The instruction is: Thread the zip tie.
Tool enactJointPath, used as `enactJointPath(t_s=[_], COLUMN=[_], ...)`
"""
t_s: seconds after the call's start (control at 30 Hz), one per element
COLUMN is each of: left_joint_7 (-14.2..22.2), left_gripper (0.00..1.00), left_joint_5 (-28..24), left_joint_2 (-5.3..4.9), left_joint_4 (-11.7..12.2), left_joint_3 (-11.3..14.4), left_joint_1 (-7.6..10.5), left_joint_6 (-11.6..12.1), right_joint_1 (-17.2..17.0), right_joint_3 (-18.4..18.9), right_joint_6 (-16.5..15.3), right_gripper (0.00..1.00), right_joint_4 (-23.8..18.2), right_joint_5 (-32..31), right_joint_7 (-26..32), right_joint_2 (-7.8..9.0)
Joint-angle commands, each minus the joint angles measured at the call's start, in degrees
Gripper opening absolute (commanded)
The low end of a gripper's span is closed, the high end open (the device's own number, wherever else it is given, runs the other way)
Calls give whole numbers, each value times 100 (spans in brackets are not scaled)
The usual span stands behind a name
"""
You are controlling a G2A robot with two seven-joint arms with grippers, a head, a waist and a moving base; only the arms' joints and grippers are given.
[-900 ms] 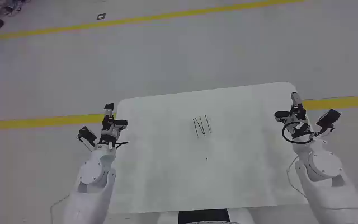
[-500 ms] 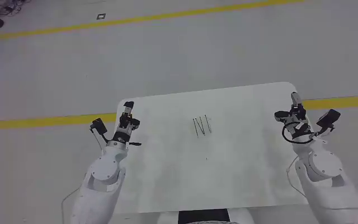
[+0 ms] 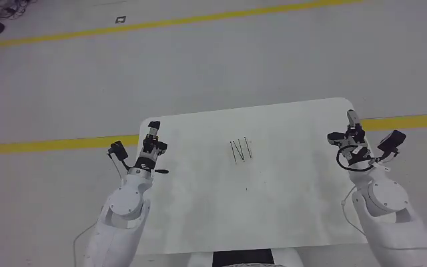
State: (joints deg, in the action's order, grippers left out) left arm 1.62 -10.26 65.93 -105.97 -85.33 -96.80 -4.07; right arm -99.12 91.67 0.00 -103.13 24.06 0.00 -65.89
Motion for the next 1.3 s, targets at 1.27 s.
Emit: enactJointPath(t_s=[1.27], left_joint_7=[1508], left_gripper=[100], left_joint_5=[1832], left_joint_2=[91], left_joint_4=[-124], left_joint_3=[1679], left_joint_1=[1748], left_joint_6=[-1280], right_joint_1=[0], right_joint_3=[0], right_joint_6=[0], right_gripper=[100], right_joint_4=[0], right_joint_5=[0], right_joint_7=[0], right_joint_2=[0])
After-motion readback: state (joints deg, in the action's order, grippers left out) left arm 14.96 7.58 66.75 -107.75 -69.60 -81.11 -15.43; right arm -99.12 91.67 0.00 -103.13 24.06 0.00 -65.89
